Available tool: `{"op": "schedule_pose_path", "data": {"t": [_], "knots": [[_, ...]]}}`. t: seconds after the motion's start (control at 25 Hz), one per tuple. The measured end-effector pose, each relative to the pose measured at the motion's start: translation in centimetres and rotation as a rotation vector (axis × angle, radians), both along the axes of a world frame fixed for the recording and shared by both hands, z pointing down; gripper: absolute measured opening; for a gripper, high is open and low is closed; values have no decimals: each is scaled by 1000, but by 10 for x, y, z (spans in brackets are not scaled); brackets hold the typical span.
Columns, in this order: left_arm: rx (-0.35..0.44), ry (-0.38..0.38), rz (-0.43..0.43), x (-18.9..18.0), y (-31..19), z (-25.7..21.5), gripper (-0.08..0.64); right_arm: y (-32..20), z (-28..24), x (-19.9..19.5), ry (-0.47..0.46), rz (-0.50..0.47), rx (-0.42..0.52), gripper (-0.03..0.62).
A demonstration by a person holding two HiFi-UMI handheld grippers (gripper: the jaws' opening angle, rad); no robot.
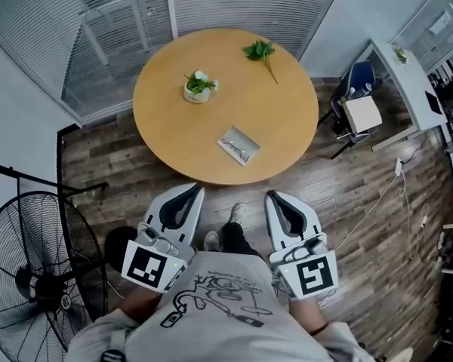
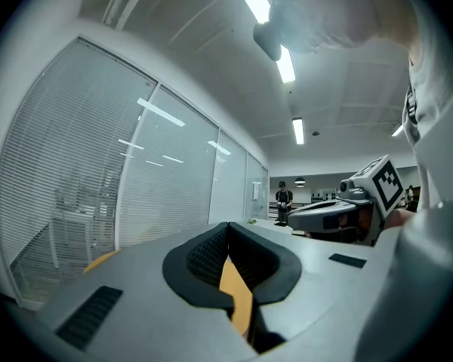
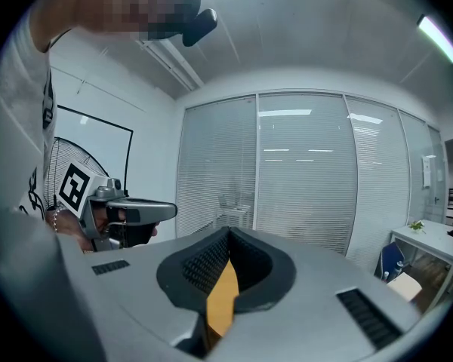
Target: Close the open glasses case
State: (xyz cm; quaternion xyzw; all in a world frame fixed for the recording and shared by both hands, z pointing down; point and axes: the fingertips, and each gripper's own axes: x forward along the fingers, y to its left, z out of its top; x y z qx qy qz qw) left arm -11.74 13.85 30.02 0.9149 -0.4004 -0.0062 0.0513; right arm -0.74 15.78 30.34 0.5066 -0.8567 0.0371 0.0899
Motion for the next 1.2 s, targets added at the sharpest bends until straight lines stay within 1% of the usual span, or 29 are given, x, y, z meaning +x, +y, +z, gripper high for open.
{"op": "schedule_pose_path", "data": {"t": [0.2, 0.32, 0.4, 0.6, 0.76, 0.92, 1.08, 1.2], "knots": [[-5, -3, -4, 12, -21, 2, 20, -21, -2, 11, -17, -3, 6, 9], [-2, -3, -5, 21, -35, 3, 20, -38, -6, 21, -69, 23, 46, 9], [-1, -2, -4, 27, -46, 3, 20, -49, -6, 27, -74, 27, 52, 9], [-2, -3, 0, 44, -72, 4, 20, -72, 4, 44, -25, 12, 3, 9], [-4, -7, -1, 56, -95, 5, 20, -95, 5, 53, -26, -8, 1, 9], [-4, -8, -4, 67, -117, 4, 20, -112, 20, 72, 31, 7, -71, 9], [-3, -11, -7, 79, -140, 3, 20, -140, 6, 78, -25, -12, -2, 9], [-2, -11, -8, 89, -155, 2, 20, -158, 2, 87, -50, -6, 12, 9]]}}
